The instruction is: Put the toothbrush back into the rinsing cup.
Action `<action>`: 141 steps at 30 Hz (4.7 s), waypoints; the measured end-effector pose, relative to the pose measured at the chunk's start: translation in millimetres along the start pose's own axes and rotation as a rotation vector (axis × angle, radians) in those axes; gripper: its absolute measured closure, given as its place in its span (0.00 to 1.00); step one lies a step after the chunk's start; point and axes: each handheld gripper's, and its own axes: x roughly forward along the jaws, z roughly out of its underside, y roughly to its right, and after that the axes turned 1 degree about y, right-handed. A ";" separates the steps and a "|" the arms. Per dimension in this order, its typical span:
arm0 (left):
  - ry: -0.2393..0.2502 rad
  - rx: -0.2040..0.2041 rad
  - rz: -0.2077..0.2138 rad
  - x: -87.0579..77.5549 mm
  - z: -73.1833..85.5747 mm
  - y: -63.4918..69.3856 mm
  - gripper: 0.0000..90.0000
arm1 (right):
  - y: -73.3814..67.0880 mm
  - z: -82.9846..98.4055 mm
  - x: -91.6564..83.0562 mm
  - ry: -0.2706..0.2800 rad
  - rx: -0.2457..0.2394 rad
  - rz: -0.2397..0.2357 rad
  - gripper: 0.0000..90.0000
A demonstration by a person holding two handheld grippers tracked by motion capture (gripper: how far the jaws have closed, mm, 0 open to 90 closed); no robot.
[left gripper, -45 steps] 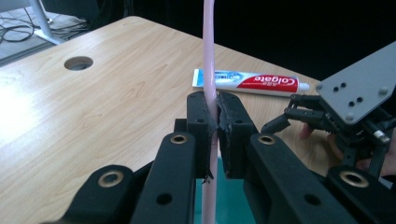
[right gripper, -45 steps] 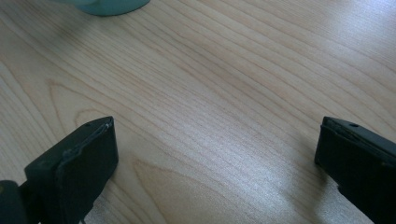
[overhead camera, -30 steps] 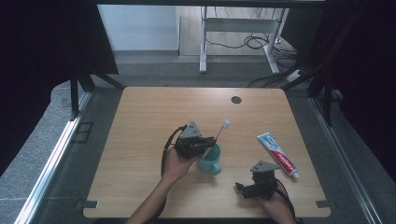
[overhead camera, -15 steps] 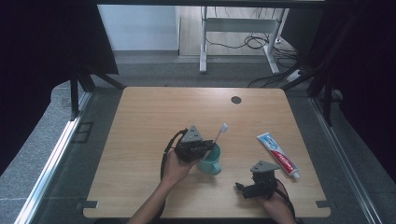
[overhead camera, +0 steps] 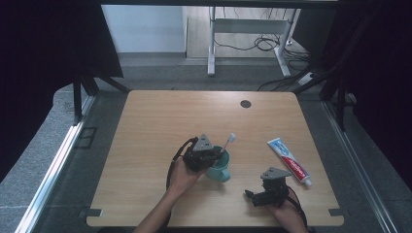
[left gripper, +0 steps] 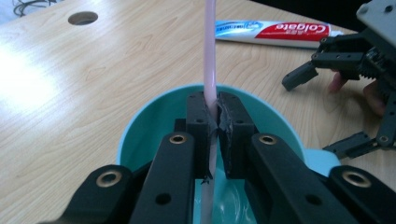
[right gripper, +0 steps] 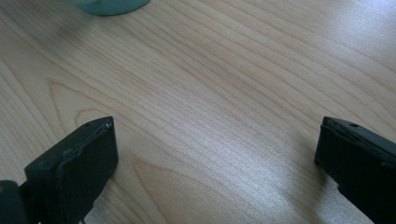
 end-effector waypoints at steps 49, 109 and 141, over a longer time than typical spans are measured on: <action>-0.065 -0.015 -0.038 -13.2 -13.7 2.4 0.21 | 0.3 0.7 -0.8 0.000 -0.010 -0.008 0.00; -0.104 -0.076 -0.193 -69.2 72.8 -14.8 0.00 | 0.3 0.7 -0.8 0.000 -0.009 -0.009 0.00; -0.182 -0.123 -0.221 -60.6 116.5 -12.2 0.00 | 0.2 0.7 -0.9 -0.001 -0.007 -0.008 0.00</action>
